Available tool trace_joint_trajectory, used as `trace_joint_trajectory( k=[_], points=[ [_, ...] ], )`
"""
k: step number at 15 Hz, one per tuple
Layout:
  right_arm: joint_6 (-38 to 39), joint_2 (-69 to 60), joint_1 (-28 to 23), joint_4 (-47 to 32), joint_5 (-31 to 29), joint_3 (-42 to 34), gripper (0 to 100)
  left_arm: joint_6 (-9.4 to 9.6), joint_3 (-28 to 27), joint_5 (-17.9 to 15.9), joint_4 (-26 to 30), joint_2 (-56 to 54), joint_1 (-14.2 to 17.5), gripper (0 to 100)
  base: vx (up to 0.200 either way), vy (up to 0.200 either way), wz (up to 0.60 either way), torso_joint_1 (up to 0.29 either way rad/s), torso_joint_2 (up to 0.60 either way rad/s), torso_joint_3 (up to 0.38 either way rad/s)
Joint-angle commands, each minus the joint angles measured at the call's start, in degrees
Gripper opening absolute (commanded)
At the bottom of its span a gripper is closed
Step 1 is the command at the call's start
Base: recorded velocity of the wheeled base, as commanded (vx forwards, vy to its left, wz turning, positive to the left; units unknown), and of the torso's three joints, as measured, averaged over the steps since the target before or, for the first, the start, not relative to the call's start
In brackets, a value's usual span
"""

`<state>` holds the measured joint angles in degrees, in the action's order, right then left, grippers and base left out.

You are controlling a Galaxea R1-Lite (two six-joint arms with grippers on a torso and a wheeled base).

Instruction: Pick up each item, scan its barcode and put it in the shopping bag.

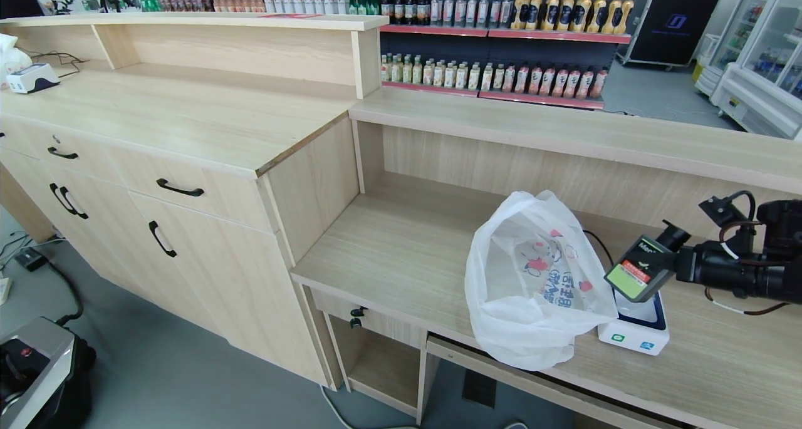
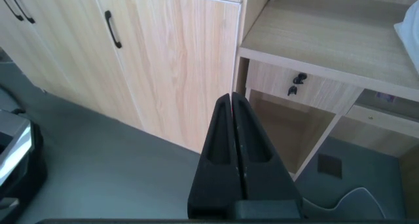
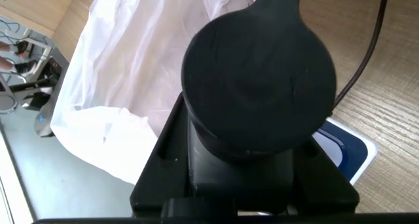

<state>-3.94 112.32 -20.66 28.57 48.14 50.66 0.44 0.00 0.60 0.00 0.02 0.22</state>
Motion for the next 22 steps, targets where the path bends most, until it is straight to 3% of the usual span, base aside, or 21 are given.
trace_joint_trajectory(
  k=[1,8,10,11,13,14,18,22],
  points=[
    [-0.02,0.09,0.45,-0.01,0.02,-0.13,0,0.0,0.0,0.02,0.0,-0.02,0.04,0,0.0,0.0,0.0,0.0,0.0,0.0],
    [-0.54,-0.09,1.68,0.08,-0.24,-0.48,0,0.0,0.0,0.02,0.0,-0.02,0.04,0,0.0,0.0,0.0,0.0,0.0,0.0],
    [-8.02,-5.19,1.24,2.36,-3.14,-4.52,0,0.0,0.0,0.02,0.0,-0.02,0.04,0,0.0,0.0,0.0,0.0,0.0,0.0],
    [-20.32,-9.14,-2.63,6.32,-11.4,-9.18,0,0.0,0.0,0.02,0.0,-0.02,0.04,0,0.0,0.0,0.0,0.0,0.0,0.0],
    [-35.7,-15.82,-9.57,7.55,-21.77,-13.84,0,0.0,0.0,0.02,0.0,-0.02,0.04,0,0.0,0.0,0.0,0.0,0.0,0.0],
    [-38.78,-18.81,-12.91,7.72,-21.33,-15.6,0,0.0,0.0,0.02,0.0,-0.02,0.04,0,0.0,0.0,0.0,0.0,0.0,0.0],
    [-39.83,-26.37,-20.91,11.85,-21.25,-18.58,0,0.0,0.0,0.02,0.0,-0.02,0.04,0,0.0,0.0,0.0,0.0,0.0,0.0],
    [-36.76,-26.02,-18.27,19.24,-19.75,-18.32,0,0.0,0.0,0.02,0.0,-0.02,0.04,0,0.0,0.0,0.3,0.0,0.0,0.001]
  ],
)
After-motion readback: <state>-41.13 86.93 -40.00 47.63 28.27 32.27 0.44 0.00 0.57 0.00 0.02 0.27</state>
